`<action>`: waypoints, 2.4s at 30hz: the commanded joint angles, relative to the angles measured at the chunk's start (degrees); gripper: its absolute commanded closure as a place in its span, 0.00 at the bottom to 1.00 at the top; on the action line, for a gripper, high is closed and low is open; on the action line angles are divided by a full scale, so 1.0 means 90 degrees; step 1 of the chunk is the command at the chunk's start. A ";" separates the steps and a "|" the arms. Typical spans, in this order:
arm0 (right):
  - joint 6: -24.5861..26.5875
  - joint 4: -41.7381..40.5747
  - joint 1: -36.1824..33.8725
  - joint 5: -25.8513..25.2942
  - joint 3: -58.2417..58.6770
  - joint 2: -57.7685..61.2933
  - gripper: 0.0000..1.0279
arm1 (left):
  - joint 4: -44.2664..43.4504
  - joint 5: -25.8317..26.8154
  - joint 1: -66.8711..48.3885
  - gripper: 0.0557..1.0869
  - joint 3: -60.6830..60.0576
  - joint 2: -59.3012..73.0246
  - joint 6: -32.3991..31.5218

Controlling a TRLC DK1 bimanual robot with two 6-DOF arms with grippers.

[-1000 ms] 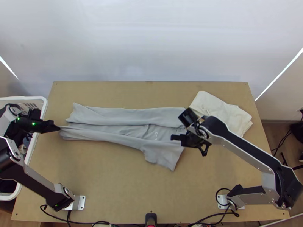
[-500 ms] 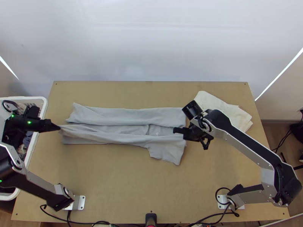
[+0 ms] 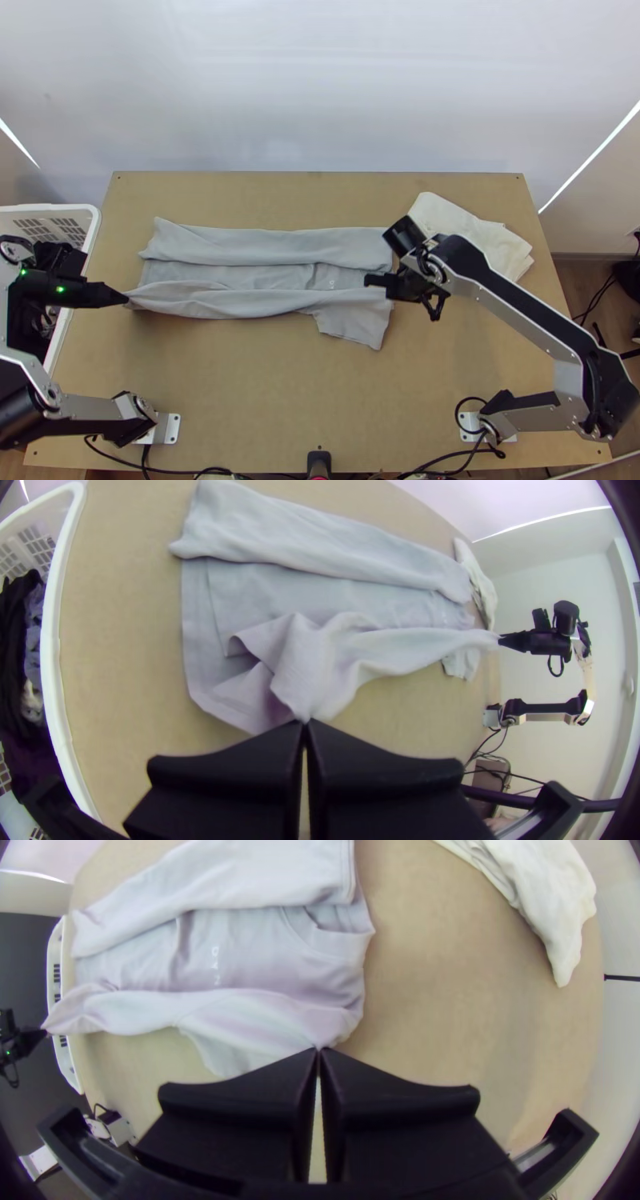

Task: Fold the t-shirt

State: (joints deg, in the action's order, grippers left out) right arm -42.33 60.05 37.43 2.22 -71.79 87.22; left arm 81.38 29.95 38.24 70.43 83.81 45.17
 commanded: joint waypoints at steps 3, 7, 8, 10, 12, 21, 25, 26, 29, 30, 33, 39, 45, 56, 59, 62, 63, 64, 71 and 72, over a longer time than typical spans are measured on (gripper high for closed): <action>-0.0033 0.0593 0.0949 0.0017 0.0271 -0.0463 0.97 | 0.0010 0.0060 0.0087 0.96 -0.0599 -0.0738 0.0265; -0.0033 0.0632 0.1300 0.0017 0.0350 -0.0814 0.97 | 0.0000 0.0148 0.0009 0.96 -0.0560 -0.1021 0.0216; -0.0043 0.0632 0.1339 0.0017 0.0320 -0.0863 0.97 | -0.0009 0.0217 -0.0030 0.96 -0.0492 -0.1060 0.0128; -0.0043 0.0701 0.1388 0.0017 0.0193 -0.0922 0.97 | -0.0009 0.0314 -0.0176 0.96 -0.0355 -0.1197 0.0020; -0.0033 0.0720 0.1417 0.0017 0.0096 -0.0961 0.97 | -0.0029 0.0431 -0.0264 0.96 -0.0199 -0.1304 -0.0067; -0.0082 0.0876 0.1320 0.0007 -0.0197 -0.1039 0.97 | -0.0019 0.0539 -0.0372 0.96 0.0104 -0.1304 -0.0331; -0.0121 0.0886 0.1251 0.0017 -0.0207 -0.1019 0.97 | 0.0039 0.0226 -0.0430 0.96 0.0035 -0.0845 -0.0429; -0.0151 0.0886 0.1251 0.0007 -0.0207 -0.1009 0.97 | 0.0030 0.0119 -0.0460 0.96 0.0006 -0.0738 -0.0439; -0.0160 0.0886 0.1124 0.0017 -0.0246 -0.0902 0.97 | 0.0010 -0.0233 -0.0606 0.96 -0.0043 -0.0445 -0.0585; -0.0160 0.0886 0.1066 0.0017 -0.0285 -0.0843 0.97 | 0.0010 -0.0330 -0.0645 0.96 -0.0013 -0.0318 -0.0644; -0.0160 0.1121 0.0919 0.0046 -0.0578 -0.0560 0.97 | 0.0000 -0.0574 -0.0811 0.96 0.0123 -0.0006 -0.0839; -0.0170 0.1706 0.0597 0.0613 -0.1330 0.0045 0.97 | 0.0030 -0.1033 -0.1055 0.96 0.0426 0.0434 -0.1024; -0.0170 0.1824 0.0245 0.0750 -0.1760 0.0485 0.97 | 0.0069 -0.1248 -0.1251 0.96 0.0680 0.0942 -0.1161; -0.0170 0.1843 -0.0536 0.0740 -0.2502 0.1422 0.97 | 0.0069 -0.1365 -0.1329 0.96 0.1891 0.2328 -0.1347; -0.0160 0.1872 -0.0770 0.0730 -0.2678 0.1598 0.97 | 0.0069 -0.1365 -0.1348 0.96 0.2320 0.2699 -0.1523; -0.0131 0.1872 -0.0956 0.0662 -0.2775 0.1735 0.97 | 0.0069 -0.1365 -0.1339 0.96 0.2643 0.2992 -0.1601; -0.0131 0.1872 -0.1005 0.0652 -0.2805 0.1774 0.97 | 0.0069 -0.1365 -0.1329 0.96 0.2701 0.3071 -0.1610; -0.0121 0.1872 -0.1044 0.0623 -0.2824 0.1803 0.97 | 0.0069 -0.1365 -0.1319 0.96 0.2750 0.3119 -0.1610; -0.0121 0.1872 -0.1317 0.0388 -0.3059 0.2145 0.97 | 0.0069 -0.1365 -0.1280 0.96 0.2994 0.3237 -0.1620; -0.0121 0.1872 -0.1346 0.0369 -0.3117 0.2194 0.97 | 0.0069 -0.1365 -0.1270 0.96 0.3033 0.3256 -0.1630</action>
State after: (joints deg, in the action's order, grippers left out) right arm -43.42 76.86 27.88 7.16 -97.36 103.85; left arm 82.00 17.74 26.44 94.61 110.85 30.83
